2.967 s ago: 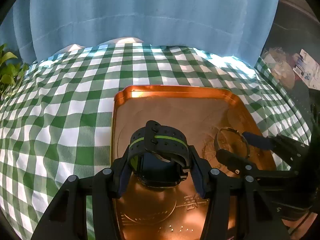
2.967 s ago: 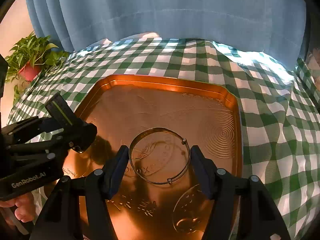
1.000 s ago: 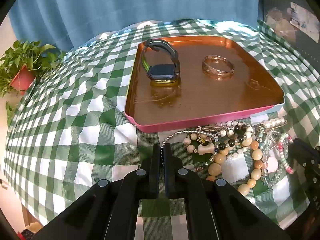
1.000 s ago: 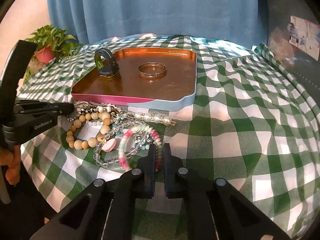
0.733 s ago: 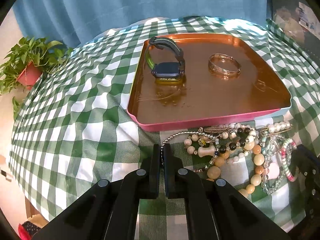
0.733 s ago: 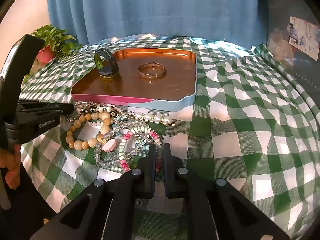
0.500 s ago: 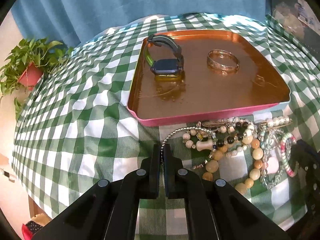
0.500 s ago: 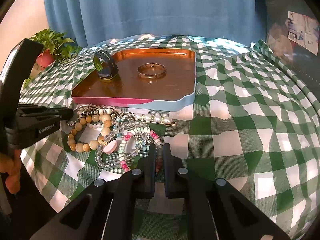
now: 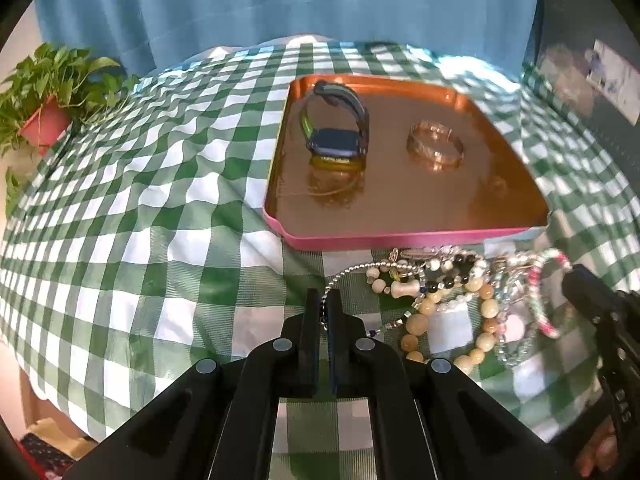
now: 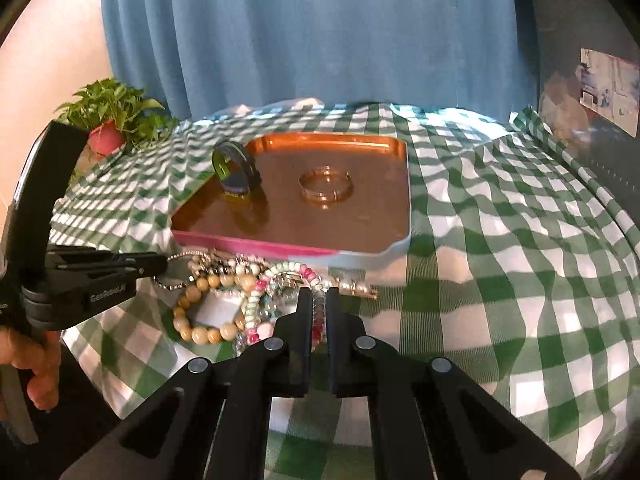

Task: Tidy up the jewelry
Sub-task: 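Grasp the pink bead bracelet with the right tool while the left grasps the silver chain bracelet, then carry both bracelets onto the orange tray and open both tools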

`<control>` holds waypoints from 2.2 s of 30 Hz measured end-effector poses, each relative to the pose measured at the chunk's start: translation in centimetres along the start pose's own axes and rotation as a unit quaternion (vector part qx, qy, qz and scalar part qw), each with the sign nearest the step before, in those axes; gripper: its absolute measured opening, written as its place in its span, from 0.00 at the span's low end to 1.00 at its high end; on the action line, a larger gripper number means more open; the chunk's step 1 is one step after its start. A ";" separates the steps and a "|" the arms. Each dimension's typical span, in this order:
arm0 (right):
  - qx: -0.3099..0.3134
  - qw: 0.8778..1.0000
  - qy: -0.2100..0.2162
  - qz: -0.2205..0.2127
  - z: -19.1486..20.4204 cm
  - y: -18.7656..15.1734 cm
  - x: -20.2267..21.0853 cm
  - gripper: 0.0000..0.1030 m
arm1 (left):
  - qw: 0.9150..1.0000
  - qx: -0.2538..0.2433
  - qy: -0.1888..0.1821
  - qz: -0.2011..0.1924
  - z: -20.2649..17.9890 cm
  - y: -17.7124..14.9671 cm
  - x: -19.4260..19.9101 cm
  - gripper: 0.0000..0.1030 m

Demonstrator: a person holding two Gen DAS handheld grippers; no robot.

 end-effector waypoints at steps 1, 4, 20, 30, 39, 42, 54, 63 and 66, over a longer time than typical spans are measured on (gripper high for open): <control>-0.003 1.000 0.004 -0.001 0.1 0.2 0.0 0.05 | 1.000 -0.001 -0.004 -0.003 0.0 0.1 0.3 0.03; -0.012 1.000 0.009 -0.002 0.0 0.5 0.0 0.05 | 1.000 0.004 -0.027 -0.015 0.2 0.6 1.5 0.03; -0.127 0.975 0.184 -0.009 -3.1 3.7 3.7 0.05 | 0.987 -0.002 -0.109 -0.121 -1.5 5.8 11.0 0.03; -0.068 0.988 0.139 -0.023 -1.4 5.1 5.2 0.05 | 0.979 -0.024 -0.143 -0.140 -3.1 7.2 13.2 0.03; -0.030 0.995 0.090 -0.042 0.5 9.2 6.4 0.05 | 0.973 -0.049 -0.138 -0.177 -4.0 10.4 16.4 0.03; -0.037 0.995 0.076 -0.057 0.6 11.4 7.1 0.05 | 0.978 -0.056 -0.099 -0.173 -3.6 11.6 16.5 0.03; -0.033 0.988 0.060 -0.138 1.9 18.6 11.0 0.06 | 0.963 -0.077 -0.111 -0.233 -3.9 16.1 21.1 0.03; -0.058 0.987 0.027 -0.147 -0.3 19.5 8.4 0.06 | 0.968 -0.036 -0.145 -0.202 -2.9 16.5 15.9 0.03; -0.057 0.993 0.031 -0.100 -0.8 17.3 4.2 0.06 | 0.970 -0.025 -0.160 -0.181 -3.4 15.6 12.7 0.03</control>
Point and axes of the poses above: each gripper's, at about its wrist camera, not at the fingertips, and x roughly against the way its jaws point, z to its left, y to its top, the point moved 10 cm from there along -x, roughly the way its jaws point, and after that the axes turned 2 degrees about -x, right-handed, at the moved point
